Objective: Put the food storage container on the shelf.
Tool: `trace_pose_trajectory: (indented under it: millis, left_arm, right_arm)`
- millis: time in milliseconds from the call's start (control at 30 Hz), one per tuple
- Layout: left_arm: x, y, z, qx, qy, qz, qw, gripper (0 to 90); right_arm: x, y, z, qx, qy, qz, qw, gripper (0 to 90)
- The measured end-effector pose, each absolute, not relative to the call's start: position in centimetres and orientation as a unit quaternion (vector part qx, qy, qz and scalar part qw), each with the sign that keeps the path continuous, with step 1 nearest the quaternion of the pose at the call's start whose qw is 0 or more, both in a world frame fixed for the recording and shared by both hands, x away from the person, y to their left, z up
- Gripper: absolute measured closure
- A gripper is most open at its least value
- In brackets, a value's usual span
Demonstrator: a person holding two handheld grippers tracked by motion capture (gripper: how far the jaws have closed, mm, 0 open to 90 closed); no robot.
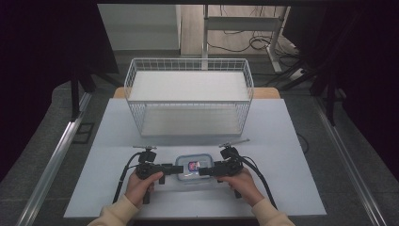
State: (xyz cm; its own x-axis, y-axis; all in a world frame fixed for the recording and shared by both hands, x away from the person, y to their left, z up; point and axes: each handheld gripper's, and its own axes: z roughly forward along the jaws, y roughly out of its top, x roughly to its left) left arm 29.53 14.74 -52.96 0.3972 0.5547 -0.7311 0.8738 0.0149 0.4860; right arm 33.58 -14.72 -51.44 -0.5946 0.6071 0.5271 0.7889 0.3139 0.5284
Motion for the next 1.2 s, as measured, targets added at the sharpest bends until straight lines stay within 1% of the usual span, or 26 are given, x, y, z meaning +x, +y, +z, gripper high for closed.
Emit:
trace_pose_trajectory:
  millis: [100, 133, 200, 267, 333, 433, 467, 500, 600, 667, 800, 967, 1000, 1067, 1200]
  left_arm:
    - [29.5, 14.5, -53.2, 0.685, 0.523, -0.169, 0.479, 25.4]
    - [29.5, 14.4, -53.3, 0.684, 0.521, -0.175, 0.479, 27.0]
    - [29.4, 14.4, -53.5, 0.686, 0.523, -0.175, 0.475, 33.4]
    - [29.3, 14.4, -53.6, 0.679, 0.527, -0.179, 0.478, 34.7]
    - [29.5, 14.6, -54.3, 0.667, 0.539, -0.200, 0.475, 38.2]
    - [29.5, 14.6, -54.2, 0.666, 0.540, -0.198, 0.475, 38.9]
    - [29.5, 14.6, -54.2, 0.666, 0.540, -0.198, 0.475, 39.3]
    - [29.5, 14.6, -54.3, 0.664, 0.541, -0.198, 0.476, 39.6]
    - [29.5, 14.6, -54.3, 0.660, 0.544, -0.200, 0.478, 41.3]
    - [29.4, 14.8, -54.1, 0.654, 0.549, -0.194, 0.483, 45.6]
    - [29.3, 14.6, -54.0, 0.654, 0.551, -0.189, 0.483, 46.1]
    - [29.0, 14.5, -53.8, 0.654, 0.551, -0.184, 0.484, 47.0]
    - [28.9, 14.5, -53.7, 0.655, 0.550, -0.180, 0.485, 47.7]
    - [28.8, 14.5, -53.6, 0.658, 0.548, -0.178, 0.484, 48.4]
    - [28.8, 14.4, -53.5, 0.656, 0.550, -0.176, 0.486, 48.6]
  right_arm:
    - [33.6, -14.8, -51.5, -0.442, -0.798, -0.392, 0.121, 21.4]
    - [33.6, -14.9, -51.5, -0.445, -0.795, -0.392, 0.124, 22.5]
    - [33.6, -15.2, -51.4, -0.455, -0.788, -0.393, 0.133, 25.0]
    - [33.6, -15.3, -51.5, -0.461, -0.784, -0.392, 0.140, 26.8]
    - [33.7, -15.5, -51.5, -0.465, -0.779, -0.394, 0.148, 30.3]
    - [33.9, -16.1, -51.6, -0.477, -0.765, -0.400, 0.165, 36.2]
    - [33.9, -16.1, -51.6, -0.477, -0.765, -0.400, 0.165, 36.2]
    - [34.0, -16.4, -51.8, -0.486, -0.754, -0.405, 0.179, 38.5]
    - [34.1, -16.6, -51.9, -0.493, -0.747, -0.405, 0.186, 39.5]
    - [34.0, -16.6, -51.8, -0.495, -0.746, -0.404, 0.186, 40.8]
    - [33.9, -16.7, -51.7, -0.509, -0.735, -0.406, 0.187, 42.7]
    - [33.4, -16.7, -51.4, -0.508, -0.739, -0.405, 0.178, 43.3]
    - [33.4, -16.7, -51.4, -0.510, -0.738, -0.405, 0.178, 44.7]
    - [33.3, -17.0, -51.3, -0.512, -0.732, -0.410, 0.184, 46.2]
    - [33.2, -17.0, -51.3, -0.512, -0.732, -0.410, 0.184, 46.4]
